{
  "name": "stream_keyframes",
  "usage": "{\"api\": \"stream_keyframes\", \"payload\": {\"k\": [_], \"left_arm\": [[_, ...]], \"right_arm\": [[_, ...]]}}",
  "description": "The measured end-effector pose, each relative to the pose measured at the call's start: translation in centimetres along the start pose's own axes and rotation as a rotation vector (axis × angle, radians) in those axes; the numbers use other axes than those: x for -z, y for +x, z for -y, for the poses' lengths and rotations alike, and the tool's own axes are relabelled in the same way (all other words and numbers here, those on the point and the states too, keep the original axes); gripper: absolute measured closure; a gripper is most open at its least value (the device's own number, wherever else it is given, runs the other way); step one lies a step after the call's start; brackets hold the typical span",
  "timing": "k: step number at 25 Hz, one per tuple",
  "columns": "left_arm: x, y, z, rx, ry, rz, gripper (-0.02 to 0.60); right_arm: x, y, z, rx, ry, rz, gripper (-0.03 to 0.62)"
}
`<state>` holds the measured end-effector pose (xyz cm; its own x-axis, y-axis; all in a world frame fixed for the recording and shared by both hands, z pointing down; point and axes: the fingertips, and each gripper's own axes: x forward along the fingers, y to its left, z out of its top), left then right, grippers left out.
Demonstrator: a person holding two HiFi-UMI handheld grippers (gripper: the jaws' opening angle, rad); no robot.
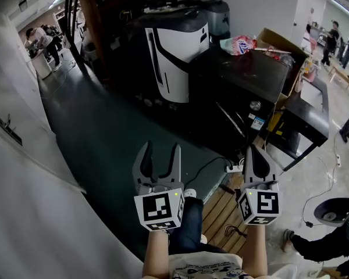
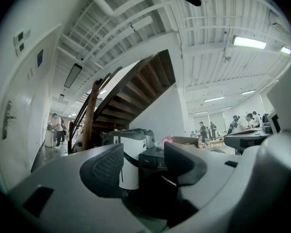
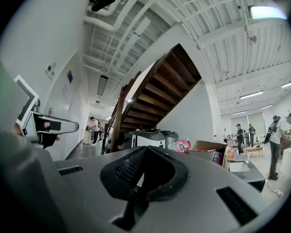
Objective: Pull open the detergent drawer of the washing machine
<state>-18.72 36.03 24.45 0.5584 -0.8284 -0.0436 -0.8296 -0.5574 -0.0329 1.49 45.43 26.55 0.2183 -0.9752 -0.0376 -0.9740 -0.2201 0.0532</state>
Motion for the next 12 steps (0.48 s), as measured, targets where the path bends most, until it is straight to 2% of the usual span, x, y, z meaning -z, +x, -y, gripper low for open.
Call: {"api": "stream_keyframes", "payload": {"k": [12], "left_arm": [[1.8,16.1,-2.9,0.040,-0.006,-0.030,0.325]], "right_arm": [[1.5,15.0,2.4,0.032,0.010,-0.035,0.580]]}}
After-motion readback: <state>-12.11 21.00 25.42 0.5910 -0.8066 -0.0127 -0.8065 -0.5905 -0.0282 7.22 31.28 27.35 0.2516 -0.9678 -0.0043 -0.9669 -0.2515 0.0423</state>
